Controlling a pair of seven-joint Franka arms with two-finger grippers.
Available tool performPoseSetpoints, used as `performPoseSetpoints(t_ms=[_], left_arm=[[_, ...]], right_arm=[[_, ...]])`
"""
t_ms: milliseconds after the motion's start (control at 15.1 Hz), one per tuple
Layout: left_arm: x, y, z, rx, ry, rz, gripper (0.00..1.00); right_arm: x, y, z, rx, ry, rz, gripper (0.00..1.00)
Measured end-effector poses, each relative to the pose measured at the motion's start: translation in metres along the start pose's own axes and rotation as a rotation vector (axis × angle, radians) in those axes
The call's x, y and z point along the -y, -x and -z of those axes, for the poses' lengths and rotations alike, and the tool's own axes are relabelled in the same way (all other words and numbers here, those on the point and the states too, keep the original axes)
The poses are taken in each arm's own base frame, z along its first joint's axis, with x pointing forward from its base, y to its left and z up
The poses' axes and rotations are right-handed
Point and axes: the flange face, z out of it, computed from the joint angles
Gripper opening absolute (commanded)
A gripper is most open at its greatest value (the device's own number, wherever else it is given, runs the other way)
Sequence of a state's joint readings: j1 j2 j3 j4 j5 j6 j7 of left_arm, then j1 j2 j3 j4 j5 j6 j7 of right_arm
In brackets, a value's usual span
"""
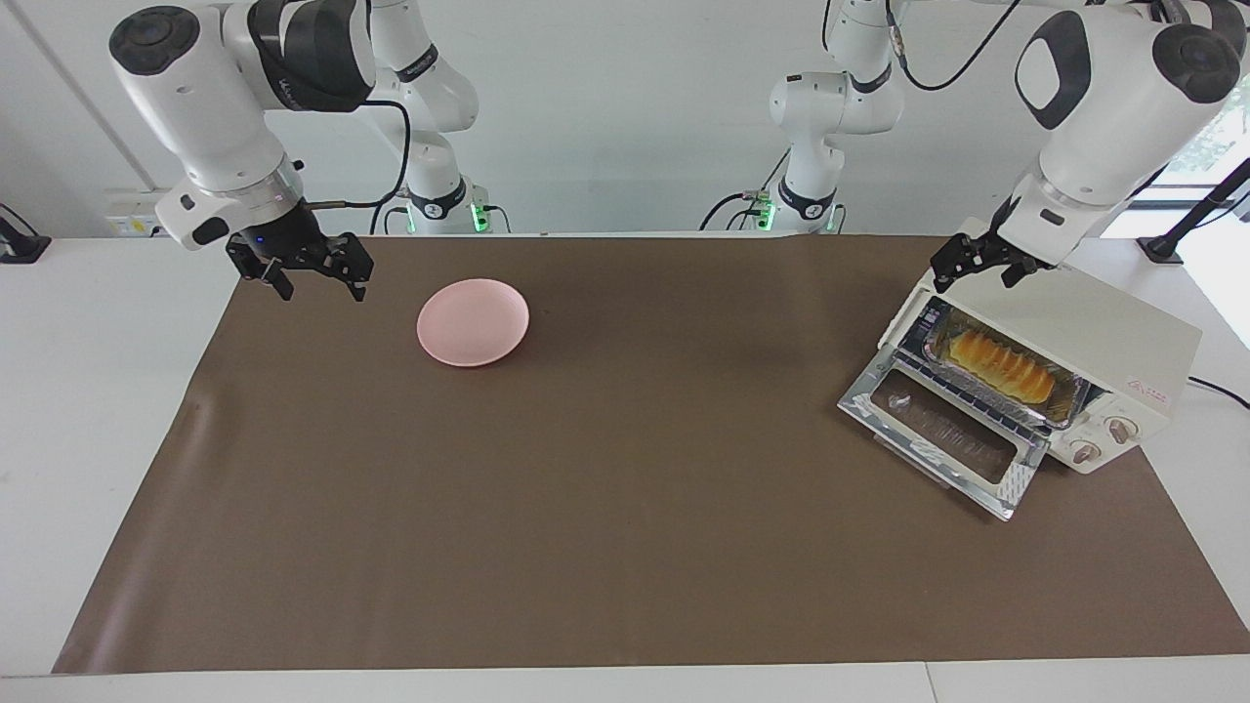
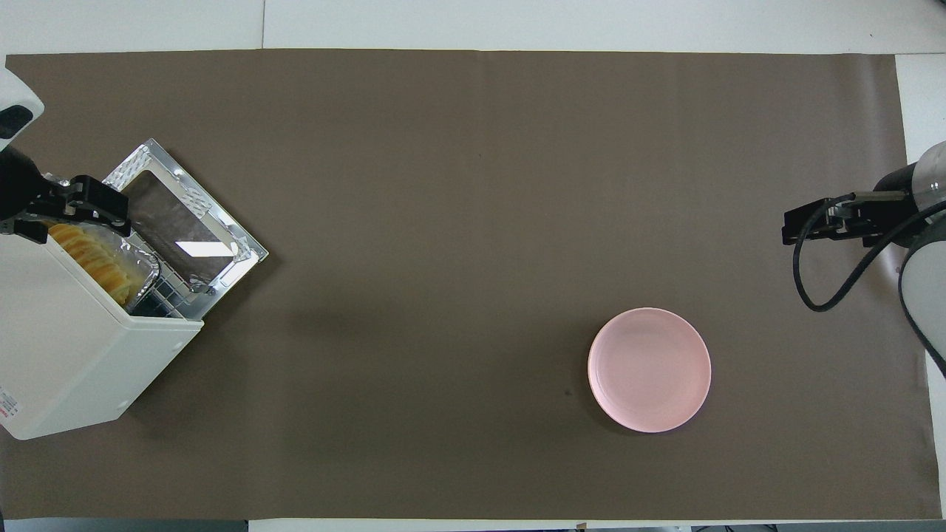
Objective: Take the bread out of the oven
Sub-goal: 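Reach the left gripper into the oven toward the foil tray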
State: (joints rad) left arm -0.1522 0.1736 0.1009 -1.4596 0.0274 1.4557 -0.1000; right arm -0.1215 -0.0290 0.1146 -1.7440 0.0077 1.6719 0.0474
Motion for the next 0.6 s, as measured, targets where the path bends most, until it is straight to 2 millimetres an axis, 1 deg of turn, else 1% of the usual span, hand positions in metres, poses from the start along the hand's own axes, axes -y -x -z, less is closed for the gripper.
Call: performPoseSetpoints(t_ms=[132,265,463,596], left_arm=[[-0.007,-0.03,-0.019,0.017,-0.03,0.061,1.0],[-0.009,-0.053,-0.038,0.022,-0.051,0.142,1.0],[-0.006,-0.07,-0.057,0.02,-0.08,0.276,1.0],[0.001,-0.079,-0.069,0.008,-0.107,0.338,1.0]], right_arm=[[0.0,0.0,0.0,0.0,0.0,0.0,1.0],[0.0,0.0,0.0,0.0,0.0,0.0,1.0],[0.0,0.0,0.0,0.0,0.0,0.0,1.0],[0.0,0.0,0.0,0.0,0.0,0.0,1.0]])
